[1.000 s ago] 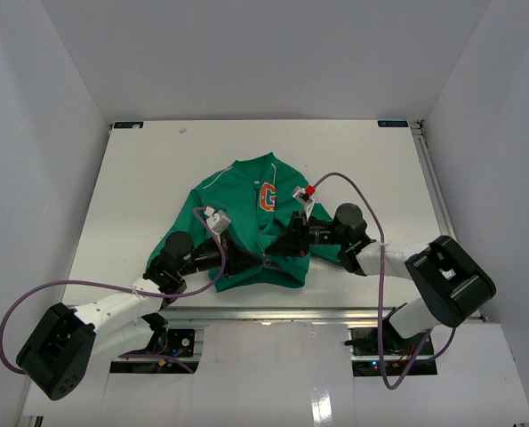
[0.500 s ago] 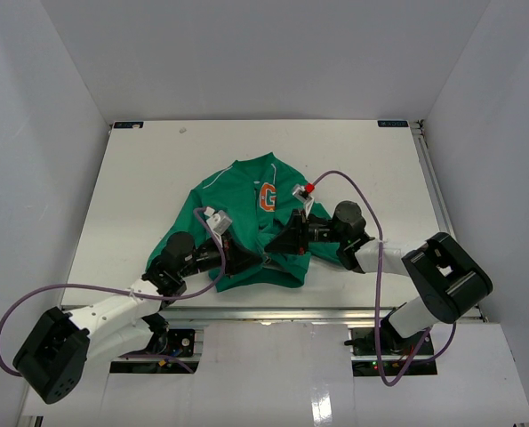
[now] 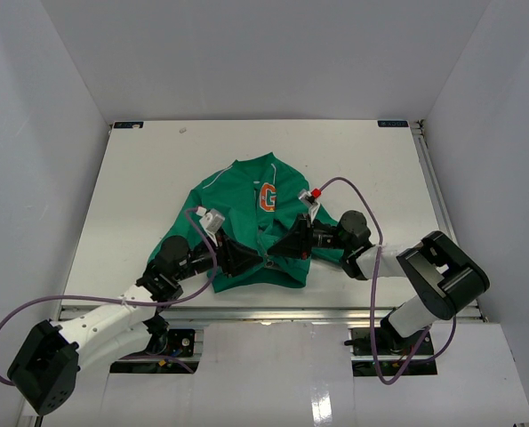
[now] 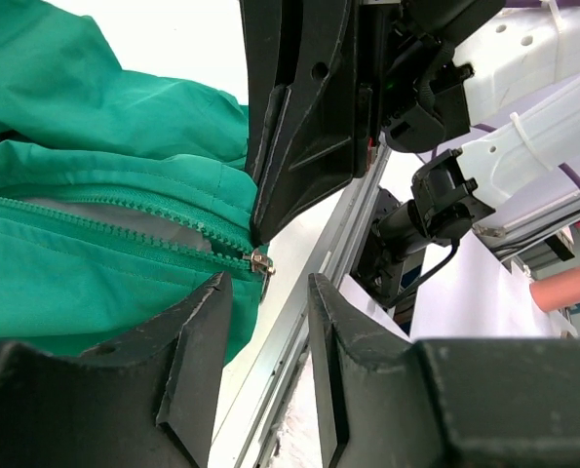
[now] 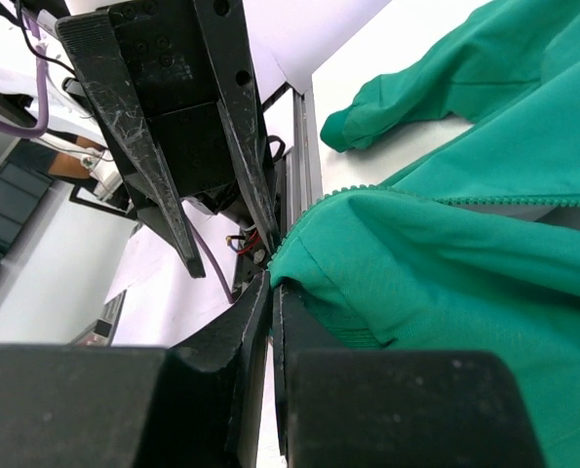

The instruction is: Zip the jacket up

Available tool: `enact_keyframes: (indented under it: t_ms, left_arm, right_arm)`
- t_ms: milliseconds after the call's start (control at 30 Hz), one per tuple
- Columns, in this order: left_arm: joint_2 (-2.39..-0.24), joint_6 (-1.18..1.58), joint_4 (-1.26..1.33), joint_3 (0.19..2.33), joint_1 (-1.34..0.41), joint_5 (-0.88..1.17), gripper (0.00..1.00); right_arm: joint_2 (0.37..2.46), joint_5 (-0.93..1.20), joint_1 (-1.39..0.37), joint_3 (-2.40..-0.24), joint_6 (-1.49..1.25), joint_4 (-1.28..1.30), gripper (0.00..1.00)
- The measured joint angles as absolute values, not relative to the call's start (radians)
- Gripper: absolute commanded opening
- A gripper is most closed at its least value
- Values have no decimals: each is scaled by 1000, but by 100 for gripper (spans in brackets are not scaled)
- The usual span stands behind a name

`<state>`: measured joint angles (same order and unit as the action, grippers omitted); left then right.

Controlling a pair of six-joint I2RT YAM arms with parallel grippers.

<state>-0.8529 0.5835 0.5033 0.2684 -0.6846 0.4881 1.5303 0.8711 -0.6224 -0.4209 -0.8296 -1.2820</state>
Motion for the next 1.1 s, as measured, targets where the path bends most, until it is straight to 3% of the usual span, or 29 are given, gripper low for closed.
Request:
enact_keyframes:
  t_ms: [67,267,567,1100]
  left_arm:
    - [-863,590,496,268,-685,482,61]
    - [-869,605,428,269,-685,443,64]
    - [-742,655,389,252,-685,389,63]
    - [-881,717,518,196,-685,435,61]
  right_arm:
    - [1538,870,-622,-416,-837,-1284,8]
    - [1545,869,-622,-413,-855,-1286,8]
    - [1544,864,-622,-412,-857,-1290,8]
    - [1544,847,-622,-412,-869,-1290,8]
